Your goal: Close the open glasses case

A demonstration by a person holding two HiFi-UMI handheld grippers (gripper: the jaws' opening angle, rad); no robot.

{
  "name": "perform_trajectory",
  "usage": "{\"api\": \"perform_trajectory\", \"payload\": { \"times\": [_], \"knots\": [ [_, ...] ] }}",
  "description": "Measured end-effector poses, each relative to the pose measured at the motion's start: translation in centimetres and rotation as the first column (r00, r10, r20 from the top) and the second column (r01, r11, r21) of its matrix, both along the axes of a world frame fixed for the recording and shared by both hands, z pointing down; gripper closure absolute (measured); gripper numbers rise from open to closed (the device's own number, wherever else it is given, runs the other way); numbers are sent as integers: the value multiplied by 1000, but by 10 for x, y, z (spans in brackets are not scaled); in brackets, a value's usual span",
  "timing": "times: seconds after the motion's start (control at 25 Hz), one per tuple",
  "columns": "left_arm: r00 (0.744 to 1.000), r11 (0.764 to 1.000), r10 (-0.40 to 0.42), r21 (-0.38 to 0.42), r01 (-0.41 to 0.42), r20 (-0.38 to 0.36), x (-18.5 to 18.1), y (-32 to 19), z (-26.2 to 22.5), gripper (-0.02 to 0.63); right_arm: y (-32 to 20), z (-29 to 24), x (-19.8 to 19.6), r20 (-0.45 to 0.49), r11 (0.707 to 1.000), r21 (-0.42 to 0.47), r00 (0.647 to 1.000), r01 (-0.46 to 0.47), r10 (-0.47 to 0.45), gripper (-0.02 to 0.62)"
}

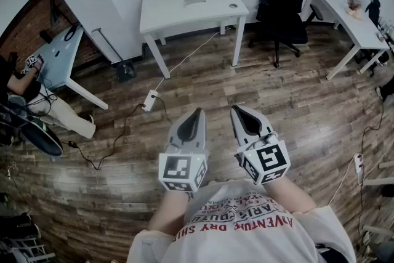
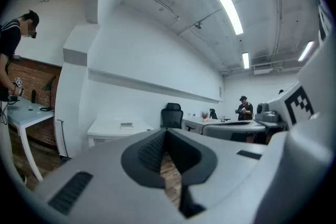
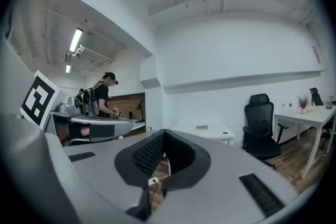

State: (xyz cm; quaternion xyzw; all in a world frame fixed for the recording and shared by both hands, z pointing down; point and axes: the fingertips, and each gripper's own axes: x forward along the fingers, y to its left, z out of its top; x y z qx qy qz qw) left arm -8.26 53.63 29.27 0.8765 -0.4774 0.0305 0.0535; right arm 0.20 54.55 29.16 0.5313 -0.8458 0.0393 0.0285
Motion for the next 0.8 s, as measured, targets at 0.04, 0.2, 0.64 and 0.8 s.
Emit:
{"api": "perform_trajectory", "payload": {
  "times": [0.04,0.2,0.64,0.8],
  "knots": [
    [1000,1000,1,-1,-1,0,-1,0,1,601,0,2,-1,3,1000,-6,1000,-2,2,583],
    [1000,1000,3,-7,-3,0,-4,1,4,601,1,6,-1,5,1000,-11,1000,-20,20,583],
    [1000,999,8,-40,-9,-13,-21,-2,21,601,-4,13,-7,21,997,2,997,-76,76,583],
    [1000,997,15,-75,-16,-11,-30,-8,37,601,-13,25,-10,32,995,-21,994,-100,101,583]
  ]
}}
